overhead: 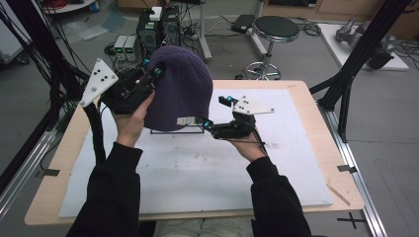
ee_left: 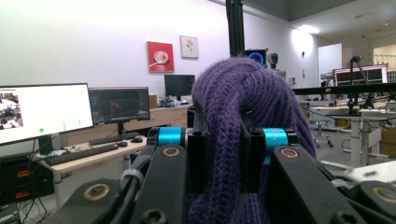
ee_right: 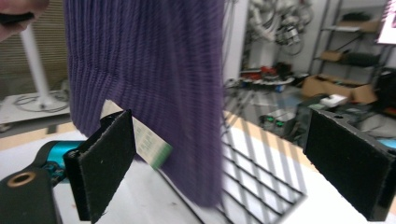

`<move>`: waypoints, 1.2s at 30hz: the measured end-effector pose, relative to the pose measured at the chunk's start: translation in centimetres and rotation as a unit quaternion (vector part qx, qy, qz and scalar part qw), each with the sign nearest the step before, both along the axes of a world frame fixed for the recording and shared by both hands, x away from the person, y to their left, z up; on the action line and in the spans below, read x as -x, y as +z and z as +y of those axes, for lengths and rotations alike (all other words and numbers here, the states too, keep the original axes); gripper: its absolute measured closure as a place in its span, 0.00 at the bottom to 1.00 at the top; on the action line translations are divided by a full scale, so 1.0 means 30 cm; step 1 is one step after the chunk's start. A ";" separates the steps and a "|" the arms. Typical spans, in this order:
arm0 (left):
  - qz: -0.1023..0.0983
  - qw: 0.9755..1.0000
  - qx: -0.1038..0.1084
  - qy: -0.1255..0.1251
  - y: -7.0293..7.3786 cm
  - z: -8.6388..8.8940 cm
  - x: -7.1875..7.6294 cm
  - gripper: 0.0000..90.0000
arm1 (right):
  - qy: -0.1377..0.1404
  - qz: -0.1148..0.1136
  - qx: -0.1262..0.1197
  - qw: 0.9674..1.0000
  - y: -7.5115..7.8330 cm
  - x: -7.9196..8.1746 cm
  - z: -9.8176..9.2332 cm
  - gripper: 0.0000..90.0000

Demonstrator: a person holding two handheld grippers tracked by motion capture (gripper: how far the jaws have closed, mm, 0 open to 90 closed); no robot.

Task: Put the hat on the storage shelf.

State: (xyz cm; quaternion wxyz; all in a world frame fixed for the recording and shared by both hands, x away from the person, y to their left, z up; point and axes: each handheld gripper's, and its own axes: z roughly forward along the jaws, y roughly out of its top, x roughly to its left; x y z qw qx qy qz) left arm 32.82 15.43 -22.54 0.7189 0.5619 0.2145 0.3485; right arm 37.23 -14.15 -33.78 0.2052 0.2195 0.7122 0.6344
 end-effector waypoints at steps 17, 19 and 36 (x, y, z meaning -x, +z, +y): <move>0.001 0.999 -0.019 0.029 -0.008 0.082 -0.013 0.86 | 0.026 0.020 0.039 0.999 0.035 -0.002 0.088 0.88; 0.002 0.999 -0.021 0.028 -0.010 0.096 -0.027 0.86 | 0.024 0.018 0.040 0.999 0.044 -0.014 0.088 0.89; -0.023 0.996 -0.035 0.077 0.068 0.213 -0.148 0.86 | -0.013 0.001 0.070 0.997 0.209 -0.119 0.178 0.89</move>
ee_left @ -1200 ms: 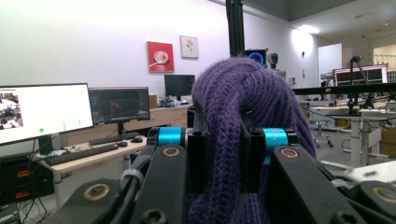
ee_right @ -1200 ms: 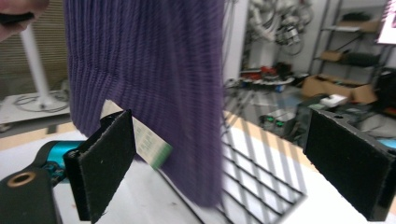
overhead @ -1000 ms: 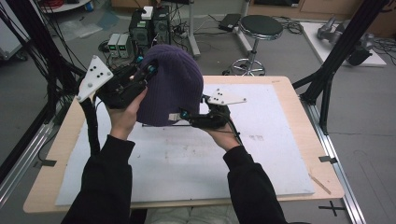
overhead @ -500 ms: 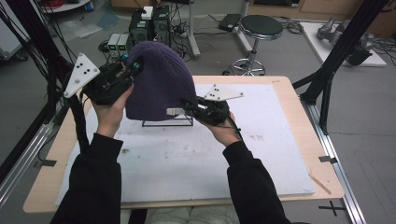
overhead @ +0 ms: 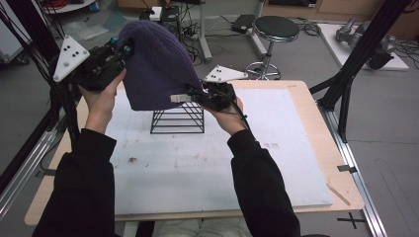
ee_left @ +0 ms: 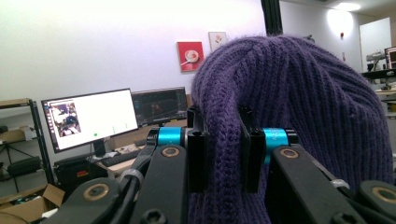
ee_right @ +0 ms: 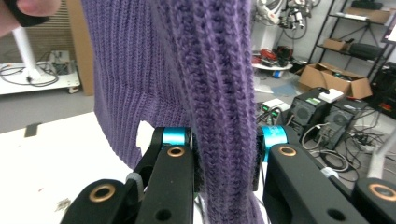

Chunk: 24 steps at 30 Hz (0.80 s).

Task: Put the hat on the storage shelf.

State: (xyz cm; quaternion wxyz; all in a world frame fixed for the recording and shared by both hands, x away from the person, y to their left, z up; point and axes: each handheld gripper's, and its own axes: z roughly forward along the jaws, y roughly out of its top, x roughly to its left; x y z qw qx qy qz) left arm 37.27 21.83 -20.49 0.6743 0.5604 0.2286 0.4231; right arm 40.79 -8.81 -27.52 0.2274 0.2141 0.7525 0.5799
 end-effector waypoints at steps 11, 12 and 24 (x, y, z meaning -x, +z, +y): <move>-0.009 0.999 -0.033 0.014 0.037 -0.007 -0.066 0.86 | -0.016 0.037 -0.018 0.999 0.003 -0.046 0.027 0.89; -0.009 0.999 -0.033 0.014 0.037 -0.007 -0.066 0.86 | -0.017 0.039 -0.016 0.999 -0.002 -0.055 0.027 0.89; -0.004 0.999 -0.039 0.034 0.003 -0.008 -0.155 0.86 | -0.045 0.037 -0.019 0.998 -0.025 -0.120 0.026 0.88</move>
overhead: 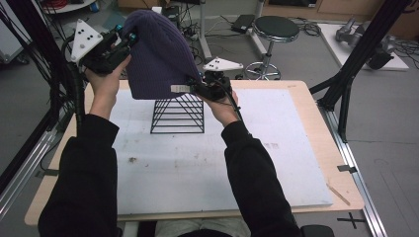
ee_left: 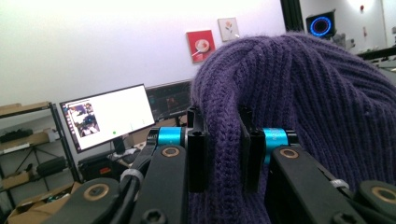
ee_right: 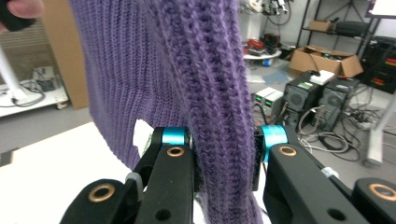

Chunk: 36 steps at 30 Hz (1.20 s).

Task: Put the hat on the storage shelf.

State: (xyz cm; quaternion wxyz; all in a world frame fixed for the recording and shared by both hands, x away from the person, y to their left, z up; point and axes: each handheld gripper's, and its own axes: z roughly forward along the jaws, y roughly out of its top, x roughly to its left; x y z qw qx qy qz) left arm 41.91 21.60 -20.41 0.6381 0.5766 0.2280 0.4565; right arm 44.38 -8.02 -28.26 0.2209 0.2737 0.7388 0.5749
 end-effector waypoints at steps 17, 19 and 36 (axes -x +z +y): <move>-0.020 0.998 -0.048 0.030 -0.025 -0.046 -0.028 0.86 | -0.044 -0.007 0.022 0.999 -0.046 -0.007 0.029 0.88; -0.020 0.998 -0.050 0.027 -0.025 -0.050 -0.025 0.85 | -0.045 -0.005 0.021 0.999 -0.054 -0.001 0.024 0.88; 0.066 0.996 -0.060 -0.025 -0.038 -0.065 -0.001 0.85 | -0.046 0.014 0.015 0.999 -0.100 0.013 -0.042 0.88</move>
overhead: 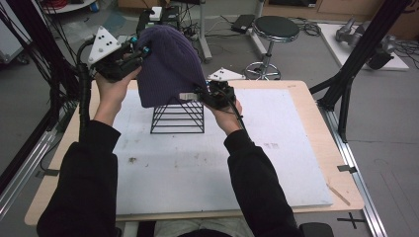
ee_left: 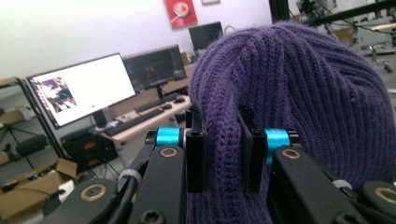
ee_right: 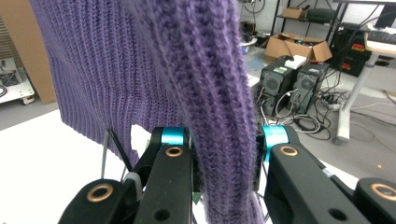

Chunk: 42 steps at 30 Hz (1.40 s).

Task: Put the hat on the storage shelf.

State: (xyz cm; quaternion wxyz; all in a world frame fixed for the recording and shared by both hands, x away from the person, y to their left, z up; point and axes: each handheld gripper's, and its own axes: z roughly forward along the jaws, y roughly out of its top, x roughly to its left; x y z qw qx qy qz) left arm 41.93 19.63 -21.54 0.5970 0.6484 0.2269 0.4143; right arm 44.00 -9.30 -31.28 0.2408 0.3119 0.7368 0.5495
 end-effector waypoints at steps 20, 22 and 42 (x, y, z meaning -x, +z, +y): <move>0.025 1.000 0.015 0.012 -0.147 -0.020 0.023 0.85 | 0.014 0.036 0.019 0.999 -0.104 0.009 -0.015 0.87; 0.027 0.999 0.013 0.011 -0.155 -0.021 0.027 0.85 | 0.014 0.041 0.020 0.999 -0.122 0.012 -0.013 0.87; 0.062 0.998 0.002 0.020 -0.268 -0.020 0.041 0.84 | 0.016 0.083 0.034 0.996 -0.237 0.022 0.006 0.86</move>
